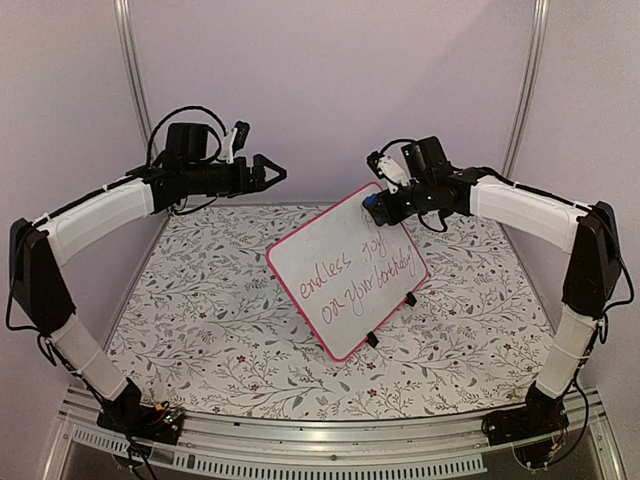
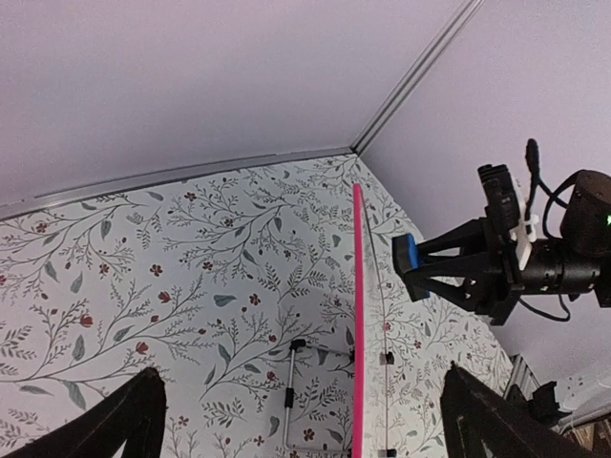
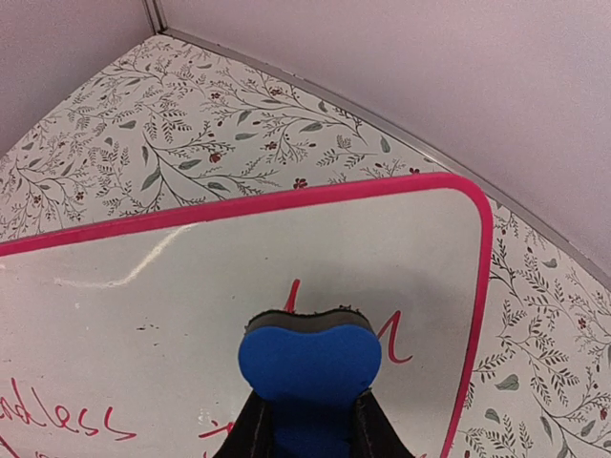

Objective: Erase the whiteboard
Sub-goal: Erase the whiteboard at the center of the board.

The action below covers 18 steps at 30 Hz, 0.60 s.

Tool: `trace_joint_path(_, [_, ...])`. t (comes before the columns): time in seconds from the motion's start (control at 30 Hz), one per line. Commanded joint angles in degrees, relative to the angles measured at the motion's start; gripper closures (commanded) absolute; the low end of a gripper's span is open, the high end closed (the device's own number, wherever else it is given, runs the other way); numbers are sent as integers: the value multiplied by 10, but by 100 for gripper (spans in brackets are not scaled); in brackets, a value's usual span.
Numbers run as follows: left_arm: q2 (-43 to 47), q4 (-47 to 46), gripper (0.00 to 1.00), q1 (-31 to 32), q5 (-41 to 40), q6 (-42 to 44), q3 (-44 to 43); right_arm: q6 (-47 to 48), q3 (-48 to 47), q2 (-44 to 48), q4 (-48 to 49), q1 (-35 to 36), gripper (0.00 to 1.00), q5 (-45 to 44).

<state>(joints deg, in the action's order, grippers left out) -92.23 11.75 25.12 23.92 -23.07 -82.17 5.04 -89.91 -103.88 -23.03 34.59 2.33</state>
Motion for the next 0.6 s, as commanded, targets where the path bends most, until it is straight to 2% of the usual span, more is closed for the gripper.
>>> trace_joint_path(0.0, [11, -26, 0, -24, 22, -14, 10, 4, -42, 2, -11, -3, 100, 22])
trace_joint_path(0.33, [10, -56, 0, -56, 64, -38, 28, -33, -67, -2, -4, -10, 100, 27])
trace_joint_path(0.57, [12, -84, 0, -99, 101, -58, 37, -70, -44, 23, 38, -11, 100, 41])
